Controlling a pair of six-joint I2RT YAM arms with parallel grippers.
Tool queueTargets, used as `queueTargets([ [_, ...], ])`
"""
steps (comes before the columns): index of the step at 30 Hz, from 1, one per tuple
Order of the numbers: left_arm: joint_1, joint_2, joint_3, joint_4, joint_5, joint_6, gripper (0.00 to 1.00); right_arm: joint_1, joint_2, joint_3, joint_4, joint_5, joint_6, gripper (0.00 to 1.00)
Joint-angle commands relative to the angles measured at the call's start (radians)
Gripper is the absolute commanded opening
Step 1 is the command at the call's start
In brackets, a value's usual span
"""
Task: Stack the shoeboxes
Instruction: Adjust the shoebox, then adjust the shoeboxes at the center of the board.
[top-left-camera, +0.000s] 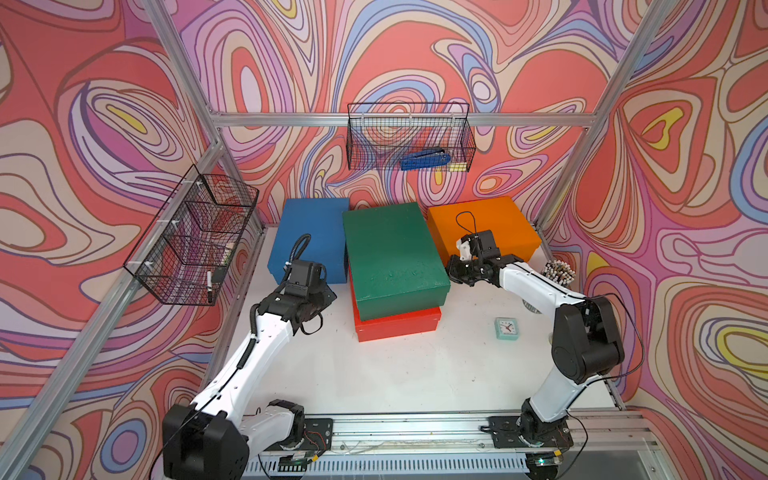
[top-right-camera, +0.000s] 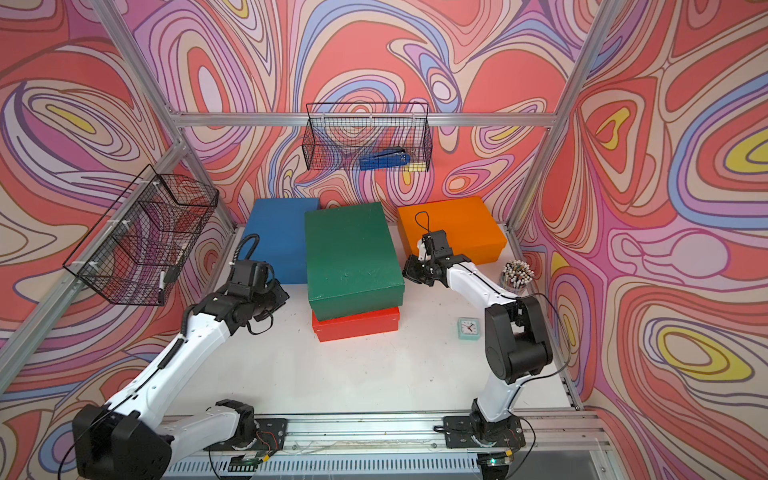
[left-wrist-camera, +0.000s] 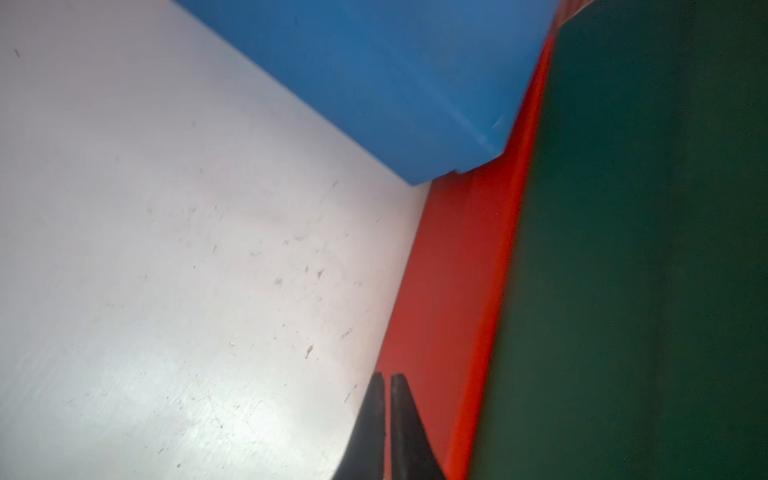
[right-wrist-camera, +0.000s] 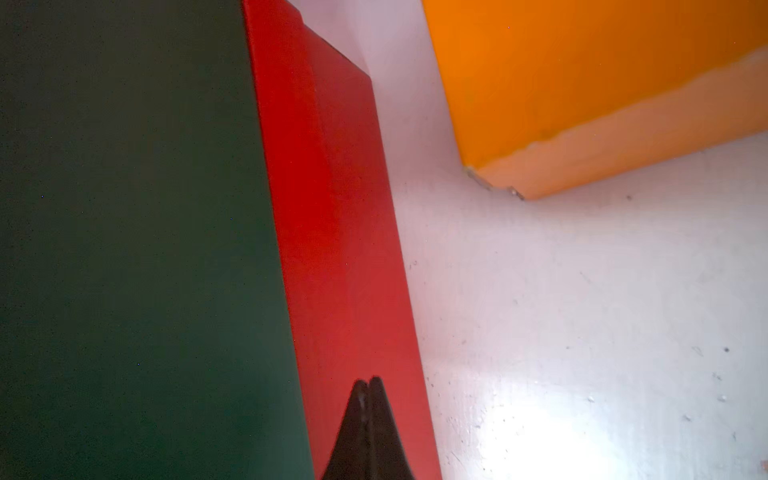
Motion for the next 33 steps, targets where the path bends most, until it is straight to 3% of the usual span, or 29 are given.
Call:
queueTargets([
  [1, 0.004, 0.078, -0.033, 0.067, 0.075, -0.035, 0.05, 0.006, -0.031, -0.055, 0.013, -0.005, 0.006, 0.0],
  [6, 0.004, 0.137, -0.03, 0.103, 0.094, -0.035, 0.04, 0.023, -0.05, -0.094, 0.035, -0.011, 0.028, 0.0],
  [11, 0.018, 0.104, 0.02, 0.055, 0.062, -0.013, 0.04, 0.076, -0.031, -0.122, 0.061, -0.004, 0.053, 0.0],
  [19, 0.046, -0.125, 0.186, -0.155, -0.115, 0.022, 0.06, 0.165, 0.003, -0.165, 0.161, -0.034, 0.117, 0.0],
  [24, 0.043, -0.256, 0.305, -0.184, -0.13, 0.031, 0.09, 0.228, 0.061, -0.131, 0.196, -0.045, 0.141, 0.0],
  [27, 0.016, -0.225, 0.398, -0.22, -0.104, 0.042, 0.12, 0.258, 0.089, -0.109, 0.212, -0.052, 0.153, 0.0],
  [33, -0.16, -0.075, 0.524, -0.217, -0.132, 0.072, 0.14, 0.279, 0.1, -0.102, 0.227, -0.044, 0.157, 0.0],
])
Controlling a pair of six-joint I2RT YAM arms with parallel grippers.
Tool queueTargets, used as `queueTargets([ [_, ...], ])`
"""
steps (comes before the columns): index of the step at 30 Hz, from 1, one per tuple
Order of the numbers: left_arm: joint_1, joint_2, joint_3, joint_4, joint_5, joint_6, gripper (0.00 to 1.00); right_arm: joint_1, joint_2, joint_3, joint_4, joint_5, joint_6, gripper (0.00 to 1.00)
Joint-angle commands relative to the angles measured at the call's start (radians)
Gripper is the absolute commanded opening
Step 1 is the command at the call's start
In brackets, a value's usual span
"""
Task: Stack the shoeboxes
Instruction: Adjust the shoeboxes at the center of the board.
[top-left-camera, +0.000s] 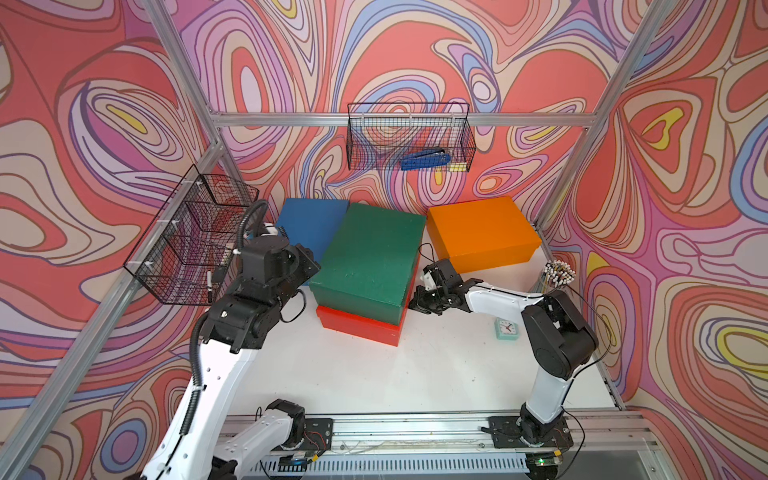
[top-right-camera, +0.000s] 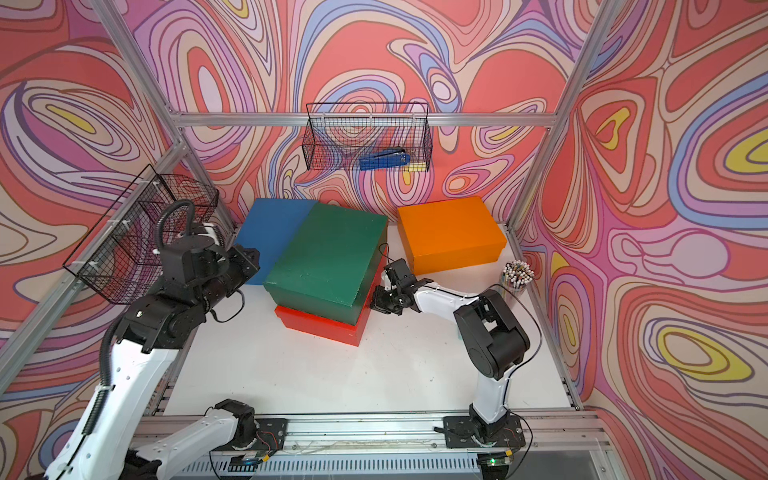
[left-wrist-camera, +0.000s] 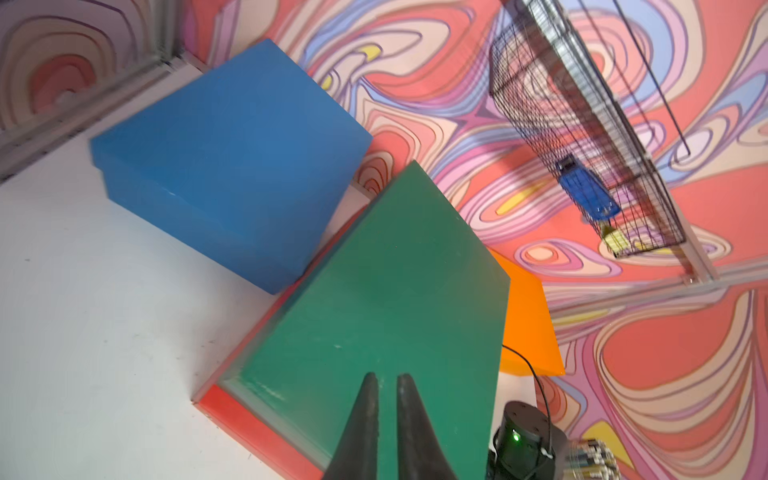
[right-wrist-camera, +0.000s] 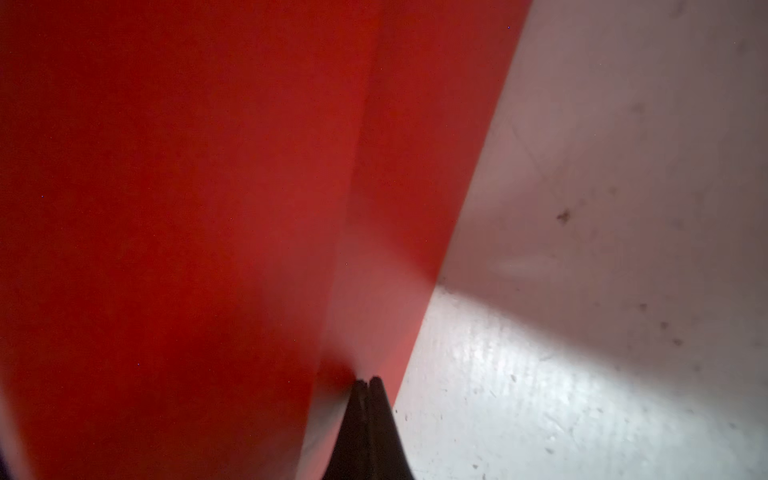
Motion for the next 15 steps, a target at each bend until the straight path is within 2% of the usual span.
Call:
queueTargets([
  [1, -0.075, 0.099, 0.046, -0.046, -0.013, 0.028, 0.15, 0.006, -0.009, 0.022, 0.021, 0.019, -0.005, 0.0],
  [6, -0.227, 0.22, 0.168, -0.027, -0.05, 0.066, 0.18, -0.005, -0.125, 0.029, -0.144, 0.136, -0.098, 0.0],
  [9, -0.333, 0.309, 0.263, -0.042, -0.091, 0.097, 0.25, -0.04, -0.206, 0.027, -0.239, 0.184, -0.135, 0.0],
  [15, -0.502, 0.466, 0.424, -0.076, -0.136, 0.139, 0.32, -0.186, -0.339, 0.062, -0.398, 0.254, -0.233, 0.0],
])
